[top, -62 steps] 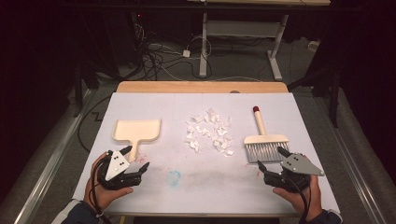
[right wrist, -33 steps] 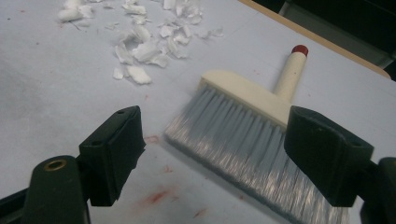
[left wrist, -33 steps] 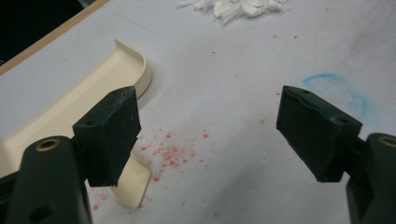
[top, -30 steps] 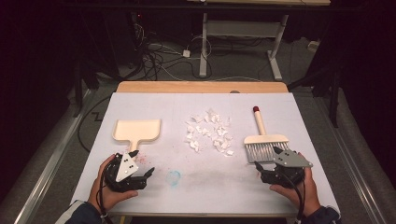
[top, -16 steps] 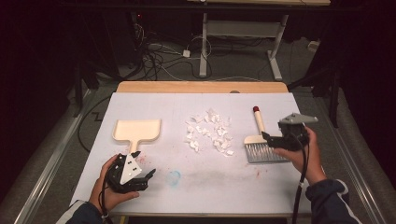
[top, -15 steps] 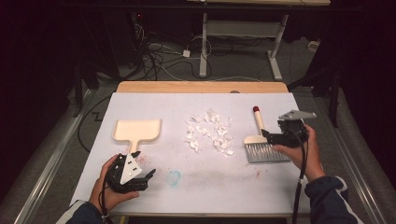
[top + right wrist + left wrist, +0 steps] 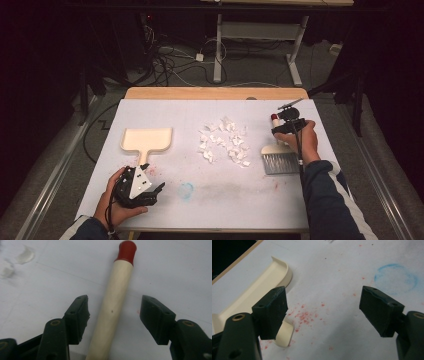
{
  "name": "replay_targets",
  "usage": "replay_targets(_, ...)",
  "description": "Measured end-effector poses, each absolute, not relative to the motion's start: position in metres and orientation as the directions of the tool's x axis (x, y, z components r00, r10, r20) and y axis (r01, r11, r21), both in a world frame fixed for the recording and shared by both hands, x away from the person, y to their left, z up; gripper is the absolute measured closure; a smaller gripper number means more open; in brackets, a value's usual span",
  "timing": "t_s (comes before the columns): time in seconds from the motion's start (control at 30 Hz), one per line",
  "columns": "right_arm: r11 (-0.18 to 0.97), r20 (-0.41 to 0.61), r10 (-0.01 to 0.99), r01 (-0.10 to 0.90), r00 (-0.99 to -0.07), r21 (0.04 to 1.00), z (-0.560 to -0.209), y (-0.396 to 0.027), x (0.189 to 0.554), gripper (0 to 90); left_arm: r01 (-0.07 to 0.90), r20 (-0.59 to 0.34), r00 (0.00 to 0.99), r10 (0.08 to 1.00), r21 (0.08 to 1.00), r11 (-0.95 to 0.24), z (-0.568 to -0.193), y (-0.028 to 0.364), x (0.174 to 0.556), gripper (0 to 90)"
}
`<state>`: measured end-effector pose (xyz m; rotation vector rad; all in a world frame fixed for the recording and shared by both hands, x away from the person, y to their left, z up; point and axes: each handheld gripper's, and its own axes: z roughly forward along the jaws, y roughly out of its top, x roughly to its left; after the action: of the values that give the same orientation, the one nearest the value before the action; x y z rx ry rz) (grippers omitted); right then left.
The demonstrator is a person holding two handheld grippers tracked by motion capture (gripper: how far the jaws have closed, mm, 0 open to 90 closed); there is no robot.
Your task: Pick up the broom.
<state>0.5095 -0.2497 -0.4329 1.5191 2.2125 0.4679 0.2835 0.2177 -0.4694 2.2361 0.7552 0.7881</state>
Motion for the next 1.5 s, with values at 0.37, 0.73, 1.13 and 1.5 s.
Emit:
replay_targets(0.37,0.279,-0.053,0.957,0.851,-0.286,0.444,-0.447,-0.253,0.521,64.7,0.296,0.331,0.669,0.665,0.702,-0.647,-0.472,0.215,0.285,22.3)
replay_targets(0.73,0.258,-0.054,0.963,0.840,-0.265,0.477,-0.448,-0.250,0.517,70.2,0.302,0.332,0.687,0.647,0.679,-0.669,-0.475,0.212,0.288,22.4)
replay_targets(1.13,0.189,0.024,0.963,0.732,-0.270,0.655,-0.432,-0.266,0.488,70.4,0.308,0.321,0.676,0.663,0.695,-0.650,-0.472,0.214,0.287,22.1)
replay_targets(1.5,0.183,0.039,0.934,0.572,-0.354,0.800,-0.400,-0.271,0.446,70.4,0.321,0.245,0.706,0.665,0.727,-0.608,-0.461,0.202,0.286,22.1)
